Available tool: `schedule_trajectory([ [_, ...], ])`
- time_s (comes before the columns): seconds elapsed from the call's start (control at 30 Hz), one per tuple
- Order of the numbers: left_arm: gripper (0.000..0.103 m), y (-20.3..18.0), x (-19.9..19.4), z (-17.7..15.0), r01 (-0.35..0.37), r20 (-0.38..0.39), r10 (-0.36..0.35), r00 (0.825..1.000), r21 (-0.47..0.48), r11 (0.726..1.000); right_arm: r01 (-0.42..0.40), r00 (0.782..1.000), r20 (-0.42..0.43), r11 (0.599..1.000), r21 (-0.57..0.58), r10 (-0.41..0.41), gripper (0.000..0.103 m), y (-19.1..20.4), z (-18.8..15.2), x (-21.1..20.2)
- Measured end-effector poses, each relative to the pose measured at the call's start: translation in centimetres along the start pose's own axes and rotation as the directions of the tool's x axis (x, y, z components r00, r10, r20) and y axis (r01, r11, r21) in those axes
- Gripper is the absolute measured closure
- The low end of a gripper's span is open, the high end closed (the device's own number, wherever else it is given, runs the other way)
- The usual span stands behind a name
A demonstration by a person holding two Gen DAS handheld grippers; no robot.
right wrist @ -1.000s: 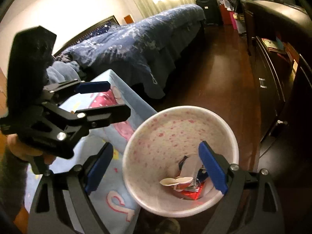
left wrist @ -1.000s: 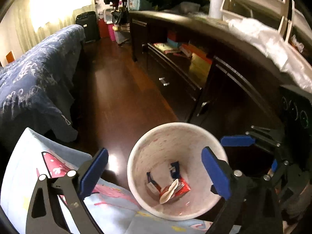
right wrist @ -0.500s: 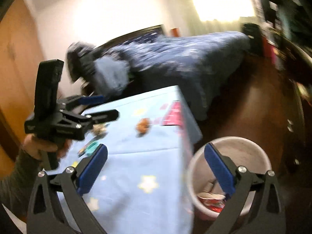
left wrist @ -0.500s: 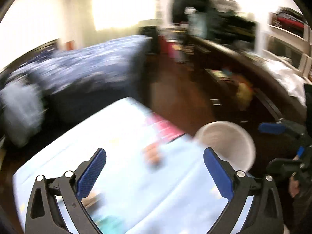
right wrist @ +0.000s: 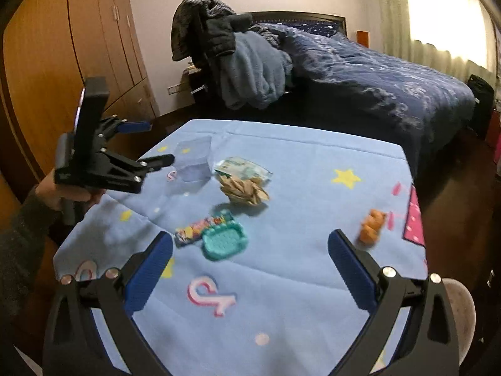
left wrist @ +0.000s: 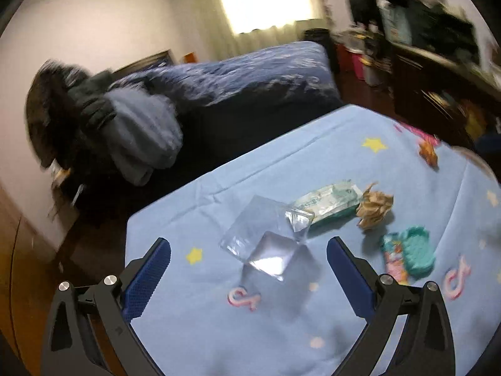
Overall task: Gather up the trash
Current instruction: 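Move both tools back toward the clear plastic container and crumpled brown paper, then grasp the clear plastic container with the left tool while the right tool grasps the brown paper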
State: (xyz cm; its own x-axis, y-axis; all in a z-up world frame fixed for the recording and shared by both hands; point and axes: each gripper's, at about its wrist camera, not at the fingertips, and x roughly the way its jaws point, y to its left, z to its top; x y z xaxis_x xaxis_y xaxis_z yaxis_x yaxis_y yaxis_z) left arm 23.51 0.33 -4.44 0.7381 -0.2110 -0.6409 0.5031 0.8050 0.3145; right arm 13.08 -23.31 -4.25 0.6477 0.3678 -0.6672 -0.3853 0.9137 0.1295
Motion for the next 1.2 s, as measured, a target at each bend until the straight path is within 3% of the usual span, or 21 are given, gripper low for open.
schedule_trajectory([
  [0.07,0.004,0.2,0.7,-0.5,0.041,0.007,-0.042,0.999,0.062,0.997,0.0,1.0,-0.009,1.0,-0.007,0.0,0.003,0.1,0.3,0.5],
  [0.13,0.004,0.2,1.3,-0.4,0.133,0.013,-0.135,0.991,0.11,0.985,-0.003,1.0,-0.019,1.0,-0.01,0.003,0.003,0.2,0.6,1.1],
  [0.43,0.004,2.1,4.6,-0.3,0.257,-0.009,-0.258,0.966,0.145,0.956,-0.024,0.998,-0.057,1.0,-0.003,0.023,0.003,0.1,1.4,3.3],
  [0.57,0.003,2.0,5.7,-0.3,0.327,-0.001,-0.333,0.943,0.182,0.927,-0.033,0.996,-0.087,0.999,0.002,0.033,0.003,-0.3,1.7,4.7],
  [0.67,0.003,2.2,6.4,-0.1,0.391,0.009,-0.401,0.916,0.2,0.898,-0.027,0.995,-0.1,1.0,-0.002,0.027,0.003,-0.2,1.9,5.5],
  [0.93,0.004,1.9,7.8,-0.4,0.411,-0.044,-0.41,0.911,0.183,0.893,-0.036,0.993,-0.108,0.999,0.001,0.036,0.003,-0.5,2.6,7.6],
  [1.2,0.006,0.8,8.2,-1.2,0.397,-0.081,-0.389,0.918,0.209,0.894,0.003,0.99,-0.142,0.998,-0.058,-0.012,0.006,0.1,4.3,12.4],
])
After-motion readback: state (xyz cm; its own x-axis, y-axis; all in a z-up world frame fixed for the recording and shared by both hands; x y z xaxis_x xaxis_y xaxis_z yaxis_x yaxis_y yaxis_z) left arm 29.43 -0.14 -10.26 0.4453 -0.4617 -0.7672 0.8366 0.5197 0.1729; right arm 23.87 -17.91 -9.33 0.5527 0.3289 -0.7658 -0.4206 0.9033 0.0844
